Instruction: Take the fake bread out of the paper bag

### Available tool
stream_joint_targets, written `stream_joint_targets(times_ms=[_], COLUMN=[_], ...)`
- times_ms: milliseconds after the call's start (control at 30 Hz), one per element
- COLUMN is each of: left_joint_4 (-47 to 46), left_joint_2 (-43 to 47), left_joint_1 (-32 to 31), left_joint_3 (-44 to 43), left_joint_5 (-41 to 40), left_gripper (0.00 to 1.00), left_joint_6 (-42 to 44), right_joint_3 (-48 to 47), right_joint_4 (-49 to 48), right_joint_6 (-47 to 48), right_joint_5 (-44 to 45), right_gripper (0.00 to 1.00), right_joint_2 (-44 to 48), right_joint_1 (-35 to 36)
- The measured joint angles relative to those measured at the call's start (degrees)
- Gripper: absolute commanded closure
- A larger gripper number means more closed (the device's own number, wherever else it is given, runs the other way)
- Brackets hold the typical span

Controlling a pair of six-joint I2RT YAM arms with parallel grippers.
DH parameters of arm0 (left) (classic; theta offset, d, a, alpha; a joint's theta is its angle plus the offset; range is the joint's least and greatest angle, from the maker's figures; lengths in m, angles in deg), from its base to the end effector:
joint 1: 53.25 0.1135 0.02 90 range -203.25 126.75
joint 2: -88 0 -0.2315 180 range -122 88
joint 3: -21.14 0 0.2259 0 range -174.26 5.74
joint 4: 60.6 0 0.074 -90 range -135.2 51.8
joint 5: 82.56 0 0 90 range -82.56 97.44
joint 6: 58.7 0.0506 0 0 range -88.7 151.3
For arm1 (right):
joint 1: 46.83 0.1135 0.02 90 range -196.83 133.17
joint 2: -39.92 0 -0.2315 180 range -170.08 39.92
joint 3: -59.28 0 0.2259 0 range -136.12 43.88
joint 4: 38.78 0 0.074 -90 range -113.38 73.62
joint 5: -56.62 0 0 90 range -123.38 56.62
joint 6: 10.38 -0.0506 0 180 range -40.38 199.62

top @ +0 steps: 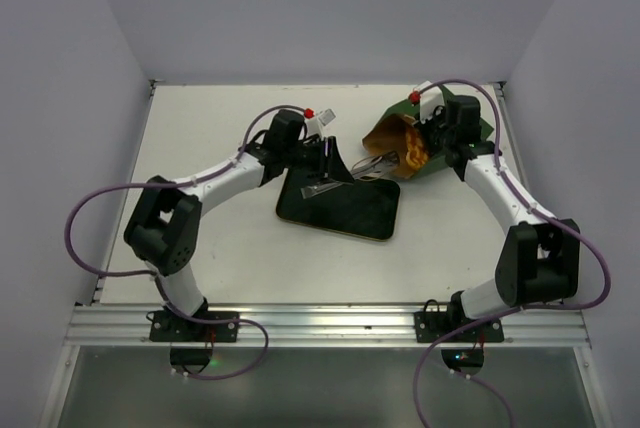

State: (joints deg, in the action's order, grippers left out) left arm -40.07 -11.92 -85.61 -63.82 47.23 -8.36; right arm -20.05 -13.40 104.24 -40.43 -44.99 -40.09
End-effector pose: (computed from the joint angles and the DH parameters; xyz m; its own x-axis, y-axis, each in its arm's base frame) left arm 0.2952 -0.2254 0.2177 -0.9209 0.0030 -0.3897 0.3425 0.4833 -0.8057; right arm 0.3278 0.0450 0.2582 -0.3724 -0.4603 -0.8059 -0.4137 0.8596 -0.2998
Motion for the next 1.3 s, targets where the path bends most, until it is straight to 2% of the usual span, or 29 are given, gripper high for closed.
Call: stream_joint_targets(times_ms=[400, 933, 1033, 1133, 1300], left_joint_4=[-3.34, -5.42, -5.49, -5.62, -5.84], left_joint_2=[-11.65, -20.74, -22.34, -23.3, -23.37], left_joint_1=[-0.72, -2.1, -2.86, -3.43, -3.67], left_joint_3=[-8.17, -15.82, -17.2, -18.08, -18.23], left_joint_5=[-0.2, 1.81, 1.95, 1.97, 1.95], left_gripper=[0.52, 0.51, 0.58, 0.75, 0.92], left_joint_6=[-3.34, -6.69, -7.48, -8.35, -9.27], right_joint_3=[1.25, 1.6, 1.6, 1.6, 1.73], right_joint_4=[-0.63, -0.72, -0.74, -0.74, -0.76], right_joint_6=[-0.15, -0.57, -0.59, -0.59, -0.59], right_joint_5=[0.0, -0.09, -0.11, -0.11, 0.0], right_gripper=[0.98, 0.98, 0.98, 0.98, 0.99], right_joint_2=[1.01, 1.11, 1.11, 1.2, 1.7], right_joint_1=[0.0, 0.0, 0.0, 0.0, -0.09])
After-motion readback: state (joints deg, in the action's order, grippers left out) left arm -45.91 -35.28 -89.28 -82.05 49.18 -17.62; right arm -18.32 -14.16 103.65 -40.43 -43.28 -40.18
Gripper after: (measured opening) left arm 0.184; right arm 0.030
